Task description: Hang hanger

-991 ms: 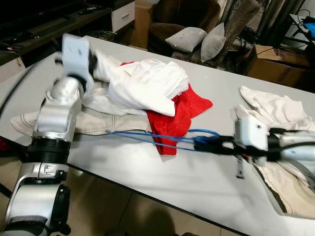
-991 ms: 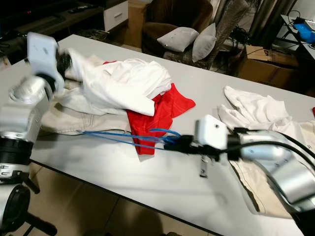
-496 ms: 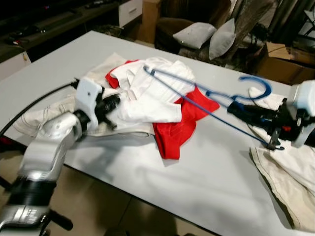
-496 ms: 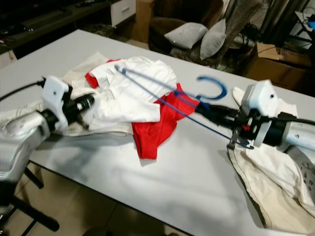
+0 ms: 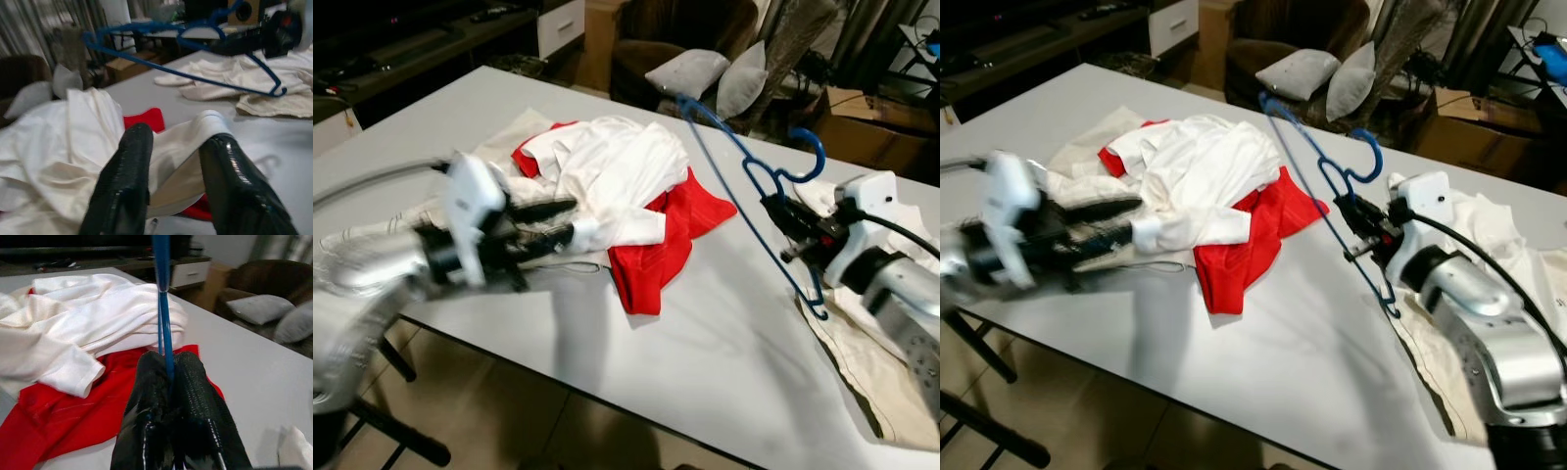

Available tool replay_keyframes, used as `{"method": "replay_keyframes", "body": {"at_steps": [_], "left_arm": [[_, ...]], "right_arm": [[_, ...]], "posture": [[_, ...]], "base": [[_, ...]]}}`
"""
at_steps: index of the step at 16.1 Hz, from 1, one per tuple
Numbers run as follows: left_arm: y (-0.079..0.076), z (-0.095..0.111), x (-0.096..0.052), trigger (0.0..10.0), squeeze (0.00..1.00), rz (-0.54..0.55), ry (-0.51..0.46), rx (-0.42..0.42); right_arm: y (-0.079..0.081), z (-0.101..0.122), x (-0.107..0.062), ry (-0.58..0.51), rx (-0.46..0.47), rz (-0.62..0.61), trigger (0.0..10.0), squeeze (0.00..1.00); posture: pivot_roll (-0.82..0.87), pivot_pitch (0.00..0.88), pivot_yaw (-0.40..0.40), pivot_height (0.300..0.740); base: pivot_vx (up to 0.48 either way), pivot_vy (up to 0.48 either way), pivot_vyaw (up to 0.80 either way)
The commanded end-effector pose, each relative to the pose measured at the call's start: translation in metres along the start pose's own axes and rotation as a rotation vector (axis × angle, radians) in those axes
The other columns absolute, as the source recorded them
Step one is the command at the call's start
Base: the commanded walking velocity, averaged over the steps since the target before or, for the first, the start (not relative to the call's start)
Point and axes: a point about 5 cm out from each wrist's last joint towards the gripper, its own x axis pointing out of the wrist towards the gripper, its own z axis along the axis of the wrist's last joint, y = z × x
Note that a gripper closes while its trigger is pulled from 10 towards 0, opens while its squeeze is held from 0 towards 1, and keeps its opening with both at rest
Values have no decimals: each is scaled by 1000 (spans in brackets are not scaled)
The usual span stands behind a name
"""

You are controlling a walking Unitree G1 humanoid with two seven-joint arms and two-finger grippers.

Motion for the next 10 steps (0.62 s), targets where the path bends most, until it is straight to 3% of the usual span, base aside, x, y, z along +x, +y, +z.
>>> {"method": "replay_keyframes", "body": {"at_steps": [1,2,3,4,5,6,7,9,10], "left_arm": [[4,16,-3,10000,1000,13,-55,13],[9,22,-4,10000,1000,54,-92,16],[24,31,-1,10000,988,189,-147,-4],[37,32,6,10000,0,338,-182,-37],[41,26,17,10000,0,451,-205,-63],[36,19,28,10000,0,490,-223,-120],[24,9,42,10000,0,487,-209,-174],[8,-1,54,10000,0,466,-194,-182],[2,-11,57,10000,0,486,-136,-164]], "right_arm": [[1,3,3,-6,37,-54,10000,0],[4,3,5,-6,65,-75,10000,0],[9,2,9,-2,66,-116,10000,0],[12,-2,13,17,101,-217,10000,0],[18,-6,15,25,150,-273,10000,0],[28,-7,16,29,136,-278,10000,0],[40,-8,16,34,132,-268,10000,0],[49,-7,15,29,152,-250,10000,0],[54,-8,14,37,141,-247,10000,0]], "posture": [[76,0,-81,740],[82,0,-83,740],[82,0,-82,740],[78,0,-79,740],[75,0,-78,740],[67,0,-74,740],[61,0,-70,740],[50,0,-63,740],[47,0,-62,740]], "base": [[0,0,0],[0,0,0],[0,0,0],[0,0,0],[0,0,0],[0,0,0],[0,0,0],[0,0,0],[0,0,-500]]}}
